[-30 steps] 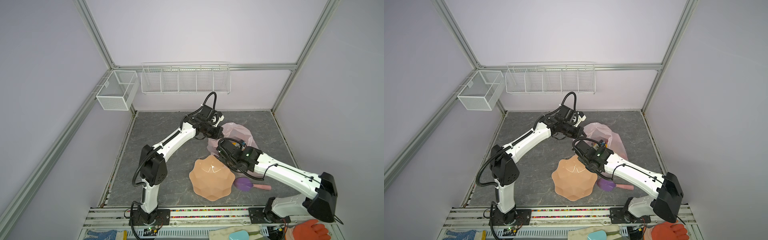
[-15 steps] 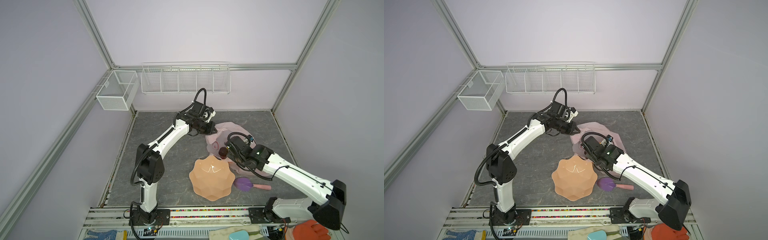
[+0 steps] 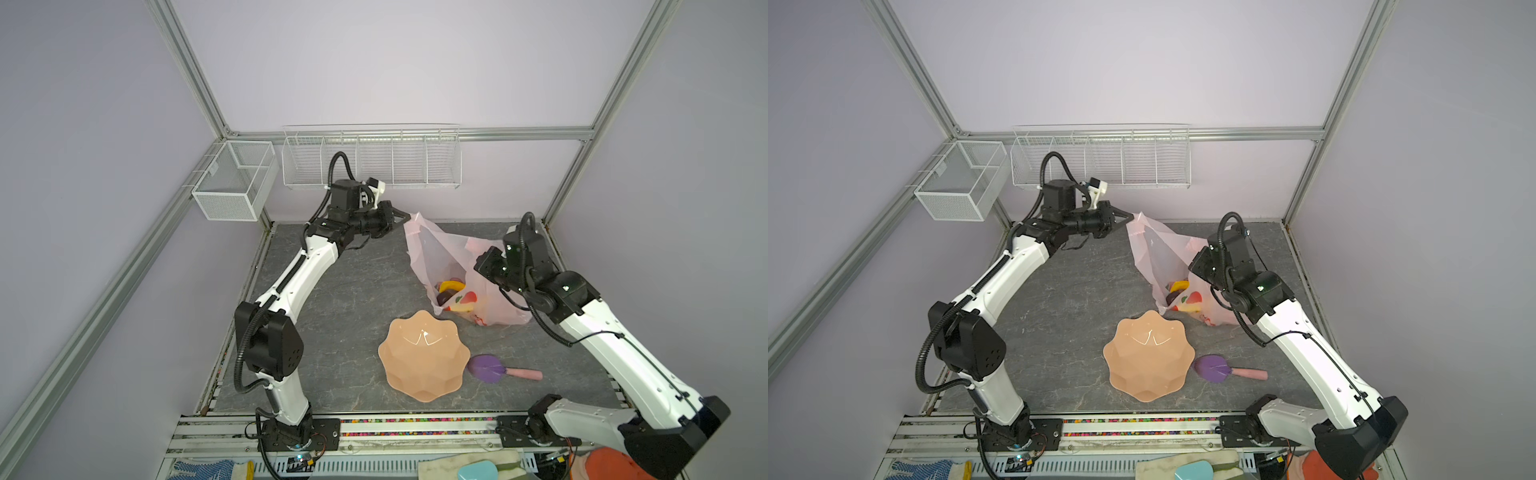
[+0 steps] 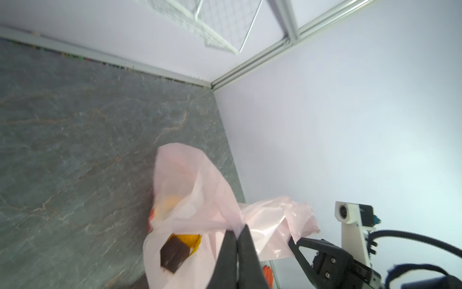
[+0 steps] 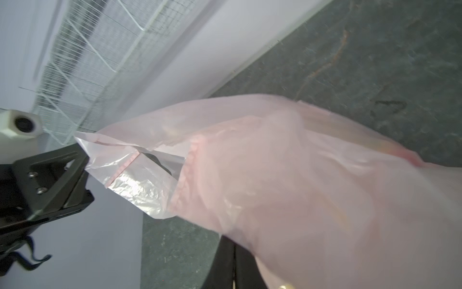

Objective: Place the fruits into the plastic bag
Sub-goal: Pick up the plastic bag from the middle-right of the table, then place the plastic bag at the center of the table.

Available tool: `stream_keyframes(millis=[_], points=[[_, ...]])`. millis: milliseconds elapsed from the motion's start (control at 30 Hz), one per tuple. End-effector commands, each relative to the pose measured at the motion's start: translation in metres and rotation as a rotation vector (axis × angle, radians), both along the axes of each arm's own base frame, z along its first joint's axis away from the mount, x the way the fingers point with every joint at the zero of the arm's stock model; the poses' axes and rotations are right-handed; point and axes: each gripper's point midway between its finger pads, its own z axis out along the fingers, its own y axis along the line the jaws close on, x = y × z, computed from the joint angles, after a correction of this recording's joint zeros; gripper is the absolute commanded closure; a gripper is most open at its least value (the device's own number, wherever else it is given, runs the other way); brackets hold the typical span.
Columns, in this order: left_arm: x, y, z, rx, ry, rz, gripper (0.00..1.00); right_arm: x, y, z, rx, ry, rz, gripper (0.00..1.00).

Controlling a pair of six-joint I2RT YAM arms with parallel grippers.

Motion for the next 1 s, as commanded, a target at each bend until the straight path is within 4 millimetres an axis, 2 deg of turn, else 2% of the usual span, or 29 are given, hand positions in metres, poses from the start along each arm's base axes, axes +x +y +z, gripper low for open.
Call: stream_keyframes(millis=[0,133,233,333,433,533,767,967], points=[[-0.008,0.015,0.073,-0.187,-0.079,0.002,1.00,0.003,0.011,0.042,0.055,-0.108,0.125,0.93],[-0.013,0.033,0.107,-0.247,-0.120,0.027,1.00,0.010,0.007,0.069,0.141,-0.158,0.145,0.93],[-0.011,0.053,0.109,-0.240,-0.110,0.071,1.00,0.014,0.000,0.084,0.188,-0.197,0.154,0.93],[-0.007,0.080,0.105,-0.229,-0.098,0.138,1.00,0.020,-0.010,0.087,0.195,-0.200,0.146,0.93],[-0.006,0.100,0.098,-0.203,-0.090,0.178,1.00,0.025,-0.013,0.089,0.224,-0.207,0.158,0.94],[-0.004,0.103,0.091,-0.194,-0.090,0.186,1.00,0.027,-0.009,0.094,0.234,-0.221,0.181,0.93],[0.001,0.098,0.077,-0.166,-0.085,0.146,1.00,0.028,-0.005,0.100,0.246,-0.231,0.206,0.93],[0.017,0.093,0.056,-0.145,-0.078,0.120,1.00,0.029,-0.004,0.102,0.245,-0.244,0.217,0.93]])
